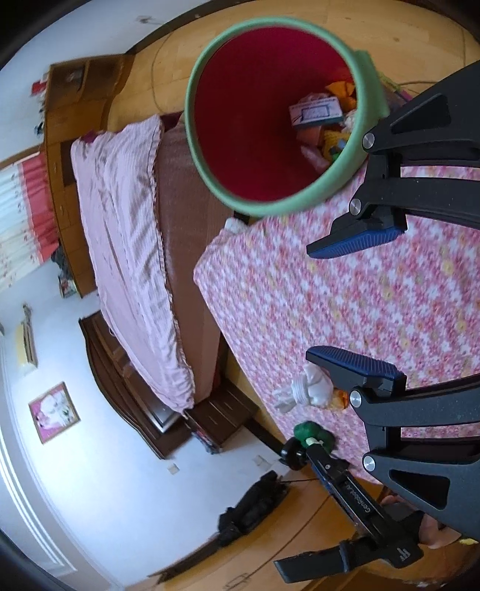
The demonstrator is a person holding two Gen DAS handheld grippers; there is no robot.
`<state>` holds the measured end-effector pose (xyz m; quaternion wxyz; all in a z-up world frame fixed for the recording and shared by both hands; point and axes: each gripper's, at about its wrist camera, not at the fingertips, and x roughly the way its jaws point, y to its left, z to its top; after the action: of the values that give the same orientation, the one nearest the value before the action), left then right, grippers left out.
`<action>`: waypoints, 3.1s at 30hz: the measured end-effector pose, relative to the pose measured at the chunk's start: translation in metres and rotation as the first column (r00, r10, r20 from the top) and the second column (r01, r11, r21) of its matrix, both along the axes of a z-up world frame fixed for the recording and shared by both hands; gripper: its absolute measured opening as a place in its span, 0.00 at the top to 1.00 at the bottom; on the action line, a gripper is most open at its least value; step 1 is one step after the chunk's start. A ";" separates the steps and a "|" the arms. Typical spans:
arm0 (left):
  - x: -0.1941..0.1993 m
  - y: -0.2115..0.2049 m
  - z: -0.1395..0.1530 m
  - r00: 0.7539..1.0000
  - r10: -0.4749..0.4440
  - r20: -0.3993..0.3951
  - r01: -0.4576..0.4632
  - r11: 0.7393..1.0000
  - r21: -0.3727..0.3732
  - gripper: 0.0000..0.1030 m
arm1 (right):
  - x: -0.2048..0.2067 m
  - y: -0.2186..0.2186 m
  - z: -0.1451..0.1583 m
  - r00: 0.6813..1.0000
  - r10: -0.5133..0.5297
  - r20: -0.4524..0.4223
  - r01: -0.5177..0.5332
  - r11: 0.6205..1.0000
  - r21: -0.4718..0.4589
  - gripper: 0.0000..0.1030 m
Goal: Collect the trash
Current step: 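Move both open grippers back over the remaining trash on the bed, then grasp the white cloth bunny with the right gripper, then close the left gripper on the orange-wrapped snack bag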
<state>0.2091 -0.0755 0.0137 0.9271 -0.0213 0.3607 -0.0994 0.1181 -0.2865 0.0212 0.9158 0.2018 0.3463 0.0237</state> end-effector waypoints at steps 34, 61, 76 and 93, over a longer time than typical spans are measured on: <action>0.052 0.080 -0.068 0.967 0.233 -0.107 -0.239 0.970 -0.050 0.60 | 0.140 0.137 -0.081 0.965 0.230 -0.127 -0.238 0.970 -0.047 0.48; 0.050 0.025 -0.063 0.990 0.055 -0.127 -0.064 0.995 -0.070 0.45 | 0.065 0.049 -0.049 0.997 0.065 -0.052 -0.067 0.997 -0.037 0.72; 0.069 -0.006 -0.086 0.984 0.035 -0.174 -0.041 0.999 -0.029 0.42 | 0.066 0.043 -0.063 0.999 0.026 -0.028 -0.029 0.994 -0.103 0.72; 0.069 -0.014 -0.094 0.990 0.015 -0.141 -0.013 1.000 0.013 0.59 | 0.066 0.040 -0.067 0.999 0.022 -0.031 -0.024 0.996 -0.082 0.71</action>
<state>0.2778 -0.0893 -0.0798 0.9001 -0.0253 0.4257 -0.0889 0.1837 -0.2469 -0.0457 0.9178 0.1603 0.3630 0.0171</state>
